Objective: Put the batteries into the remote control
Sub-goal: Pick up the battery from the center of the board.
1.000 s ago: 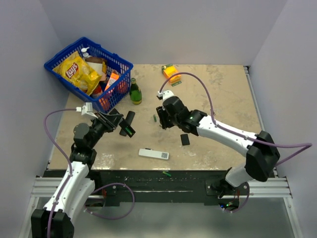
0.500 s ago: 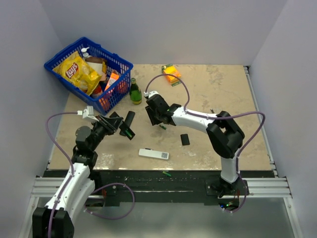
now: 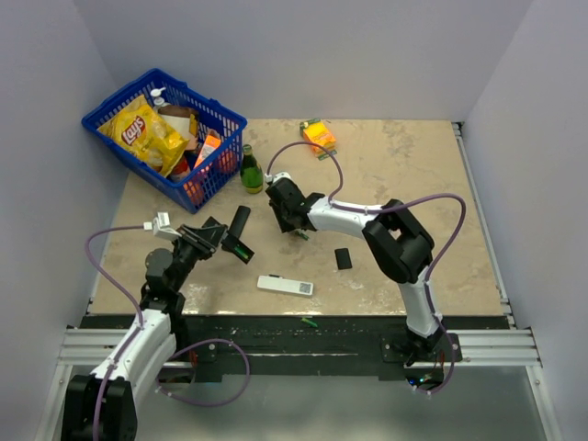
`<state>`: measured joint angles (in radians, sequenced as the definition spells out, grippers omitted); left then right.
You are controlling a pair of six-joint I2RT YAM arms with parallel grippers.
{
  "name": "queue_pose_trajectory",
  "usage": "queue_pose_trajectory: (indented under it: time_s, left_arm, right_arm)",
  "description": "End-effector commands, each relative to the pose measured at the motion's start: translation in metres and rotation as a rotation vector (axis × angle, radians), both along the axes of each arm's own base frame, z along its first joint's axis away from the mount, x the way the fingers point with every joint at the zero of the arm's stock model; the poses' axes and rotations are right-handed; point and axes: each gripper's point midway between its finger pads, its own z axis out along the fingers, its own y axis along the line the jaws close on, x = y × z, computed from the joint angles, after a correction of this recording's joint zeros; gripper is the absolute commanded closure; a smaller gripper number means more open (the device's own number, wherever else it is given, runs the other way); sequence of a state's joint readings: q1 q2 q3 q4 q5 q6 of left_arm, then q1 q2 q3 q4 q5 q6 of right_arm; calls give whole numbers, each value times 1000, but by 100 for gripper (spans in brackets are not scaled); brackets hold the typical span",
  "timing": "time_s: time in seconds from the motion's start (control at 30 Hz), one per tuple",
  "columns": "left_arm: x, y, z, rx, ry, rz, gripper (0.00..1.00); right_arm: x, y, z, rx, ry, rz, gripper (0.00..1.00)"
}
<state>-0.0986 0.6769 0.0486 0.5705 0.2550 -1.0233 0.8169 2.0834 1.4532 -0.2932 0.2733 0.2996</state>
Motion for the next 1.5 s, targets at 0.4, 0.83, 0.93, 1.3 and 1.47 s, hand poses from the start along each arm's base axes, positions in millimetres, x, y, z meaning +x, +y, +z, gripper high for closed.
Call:
queue_pose_trajectory:
  time_s: [0.4,0.83,0.93,1.3,1.47]
  left_arm:
    - [0,-6,19,-61,-111,-32,100]
    - [-11,-28,7,-174,-106,-170,100]
    - [-11,-29,2,-168,-94,-178,100]
    - [-11,-33,14,-118,-170,-212,100]
    - [-13,-35,22,-136,-194,-229,100]
  right_arm:
    - [14,-6,-1,12,-25,-48,91]
    - [-39,-9,73,108,-102,205,100]
    - [-62,-1,106,145,-148,313,100]
    - [-115,28,165,259,-214,514,100]
    - [-124,37,159,293,-185,551,100]
